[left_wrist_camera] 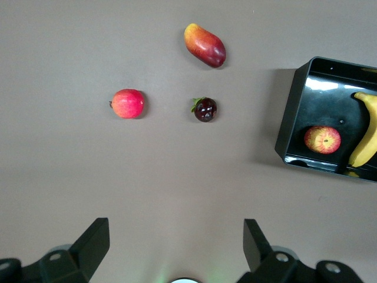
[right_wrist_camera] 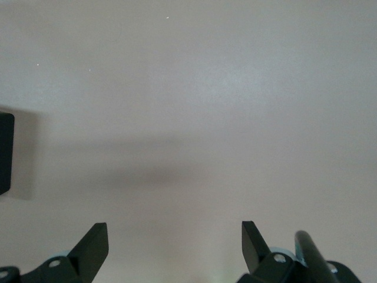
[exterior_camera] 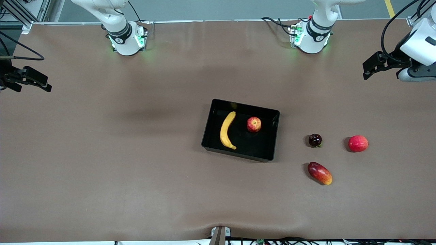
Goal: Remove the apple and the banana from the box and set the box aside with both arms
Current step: 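Reach the left gripper down to the red apple in the black tray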
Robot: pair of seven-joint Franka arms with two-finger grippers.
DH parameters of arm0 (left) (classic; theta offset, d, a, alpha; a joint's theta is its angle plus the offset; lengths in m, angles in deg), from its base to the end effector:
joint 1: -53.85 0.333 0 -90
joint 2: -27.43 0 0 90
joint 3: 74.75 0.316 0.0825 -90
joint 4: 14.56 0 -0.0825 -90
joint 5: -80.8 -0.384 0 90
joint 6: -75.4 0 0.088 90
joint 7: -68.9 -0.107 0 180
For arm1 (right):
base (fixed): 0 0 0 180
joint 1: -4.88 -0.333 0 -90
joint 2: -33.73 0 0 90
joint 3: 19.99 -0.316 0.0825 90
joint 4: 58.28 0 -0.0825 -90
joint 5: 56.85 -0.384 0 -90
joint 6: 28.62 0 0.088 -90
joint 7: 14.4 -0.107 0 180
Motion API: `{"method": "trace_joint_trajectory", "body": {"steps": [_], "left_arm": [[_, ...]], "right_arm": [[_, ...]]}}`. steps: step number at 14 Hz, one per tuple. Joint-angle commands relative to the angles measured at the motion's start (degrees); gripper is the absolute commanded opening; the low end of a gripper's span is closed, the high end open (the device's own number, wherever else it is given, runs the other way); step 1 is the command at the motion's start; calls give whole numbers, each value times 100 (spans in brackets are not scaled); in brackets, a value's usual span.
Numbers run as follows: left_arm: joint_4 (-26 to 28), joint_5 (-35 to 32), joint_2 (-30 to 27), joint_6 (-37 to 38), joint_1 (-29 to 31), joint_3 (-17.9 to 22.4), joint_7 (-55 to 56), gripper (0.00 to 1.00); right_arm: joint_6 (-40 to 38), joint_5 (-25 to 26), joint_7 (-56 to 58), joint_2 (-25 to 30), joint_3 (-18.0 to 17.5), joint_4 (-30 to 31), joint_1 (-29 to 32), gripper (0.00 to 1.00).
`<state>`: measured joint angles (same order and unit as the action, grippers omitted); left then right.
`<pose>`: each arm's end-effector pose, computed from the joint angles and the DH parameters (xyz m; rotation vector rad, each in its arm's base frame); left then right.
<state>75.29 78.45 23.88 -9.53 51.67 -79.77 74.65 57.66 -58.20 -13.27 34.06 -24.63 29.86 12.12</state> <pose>0.5224 -0.0629 0.6515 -3.0925 0.0339 0.0290 0.5459 -0.0220 0.6373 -3.1172 0.0381 0.0405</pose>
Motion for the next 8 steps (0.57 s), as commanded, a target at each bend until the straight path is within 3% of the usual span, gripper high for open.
{"method": "trace_joint_trajectory", "body": {"steps": [1, 4, 8], "left_arm": [[-135, -73, 48, 99, 33, -25, -118, 100], [-144, -90, 91, 99, 7, -25, -110, 100], [-144, -11, 626, 99, -133, -95, -110, 100]], "right_arm": [[-67, -67, 72, -15, -80, -77, 137, 100], [-67, -67, 71, -15, -80, -77, 137, 100], [-58, -67, 71, -15, -80, -77, 146, 100]]}}
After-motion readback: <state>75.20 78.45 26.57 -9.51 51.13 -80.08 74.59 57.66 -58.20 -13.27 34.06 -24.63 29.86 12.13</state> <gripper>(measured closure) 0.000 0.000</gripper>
